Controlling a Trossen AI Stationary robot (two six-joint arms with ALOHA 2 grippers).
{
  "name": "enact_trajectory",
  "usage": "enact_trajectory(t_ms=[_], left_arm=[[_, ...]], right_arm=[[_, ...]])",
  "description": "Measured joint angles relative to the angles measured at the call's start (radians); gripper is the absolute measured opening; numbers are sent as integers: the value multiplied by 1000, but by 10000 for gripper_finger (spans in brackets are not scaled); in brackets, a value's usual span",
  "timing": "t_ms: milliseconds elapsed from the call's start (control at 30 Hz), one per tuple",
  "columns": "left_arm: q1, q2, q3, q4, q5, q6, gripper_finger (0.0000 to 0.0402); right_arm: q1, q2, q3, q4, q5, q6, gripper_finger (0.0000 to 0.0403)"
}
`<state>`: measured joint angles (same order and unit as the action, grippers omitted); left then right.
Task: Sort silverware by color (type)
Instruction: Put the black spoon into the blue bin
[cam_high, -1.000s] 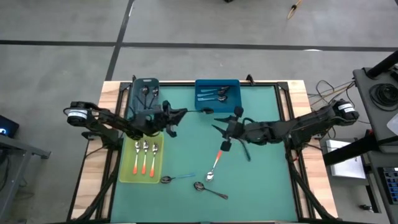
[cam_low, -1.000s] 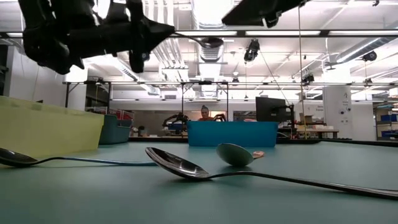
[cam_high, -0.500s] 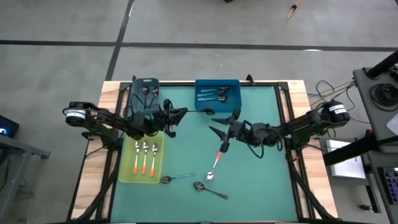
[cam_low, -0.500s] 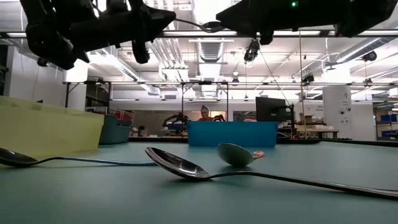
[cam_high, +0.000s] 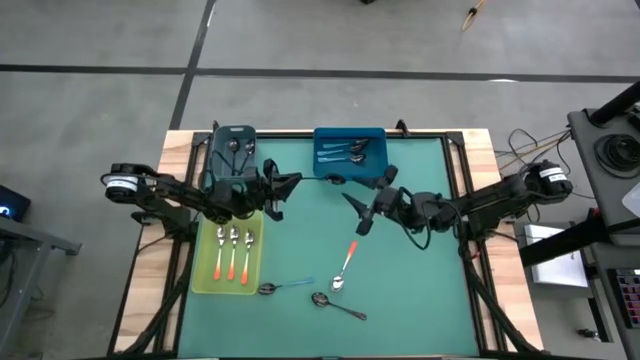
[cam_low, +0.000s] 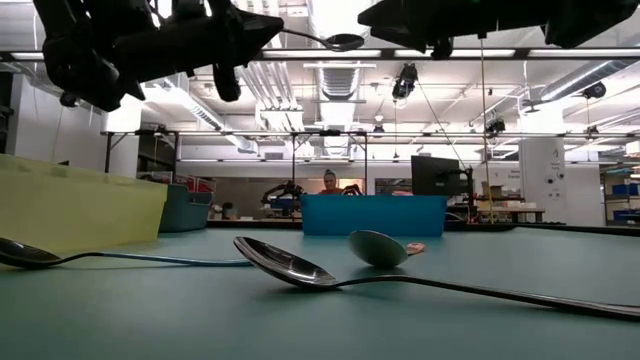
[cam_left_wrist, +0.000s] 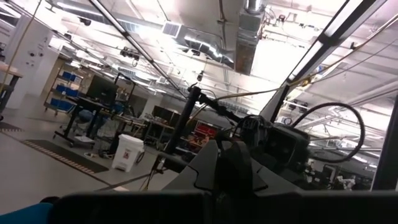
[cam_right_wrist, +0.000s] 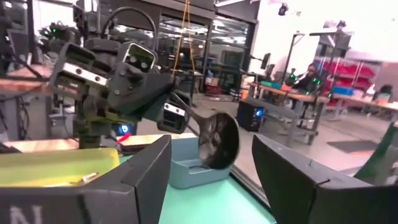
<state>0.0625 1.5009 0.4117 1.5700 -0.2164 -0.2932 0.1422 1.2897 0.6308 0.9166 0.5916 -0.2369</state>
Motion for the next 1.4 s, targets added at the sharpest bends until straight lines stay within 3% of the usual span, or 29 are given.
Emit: enact_trajectory(t_ms=[200,433,733,1033,1400], left_arm=[[-7,0,25,-24,19,-1,0],[-9,27,50,-29,20,0,0],[-9,40,65,-29,25,4,0],[-8,39,58,-105,25,22,11],[-5,39,58,-255,15,164,98]], right_arm=[[-71,36,0,13,-135,93,209],[-109,51,0,61,-205,107,181],[-114,51,0,63,-199,106,23],[-113,2,0,-49,-189,108,9],[-117,-195,0,-489,-164,303,9]])
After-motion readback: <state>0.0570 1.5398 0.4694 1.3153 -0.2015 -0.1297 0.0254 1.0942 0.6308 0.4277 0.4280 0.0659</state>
